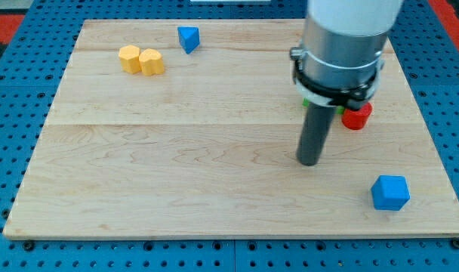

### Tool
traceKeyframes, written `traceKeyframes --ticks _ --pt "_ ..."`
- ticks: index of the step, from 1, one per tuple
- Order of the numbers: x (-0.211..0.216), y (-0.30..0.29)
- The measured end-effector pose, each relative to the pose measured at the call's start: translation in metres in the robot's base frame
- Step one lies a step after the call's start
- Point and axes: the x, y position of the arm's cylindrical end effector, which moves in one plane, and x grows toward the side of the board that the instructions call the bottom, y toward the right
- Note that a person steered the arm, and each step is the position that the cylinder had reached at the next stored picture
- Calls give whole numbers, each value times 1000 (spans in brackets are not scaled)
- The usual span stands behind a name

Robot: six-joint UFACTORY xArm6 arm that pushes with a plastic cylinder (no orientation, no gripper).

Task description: Place the blue triangle diagonally bottom right to the red circle

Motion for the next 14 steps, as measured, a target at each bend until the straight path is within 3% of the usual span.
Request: traceKeyframes --ticks 1,2,4,5,6,7,8,9,10,11,12,13,14 --pt "-34 -83" --pt "-144 -117" --pt "-312 -67" --pt "-312 -102" --pt "-296 -185" --pt "-278 -203" --pt "-227 -183" --pt "-250 -230" --pt "-211 -245" --pt "-165 -196" --pt "-178 -207" --pt "-148 -176" --pt "-121 -106"
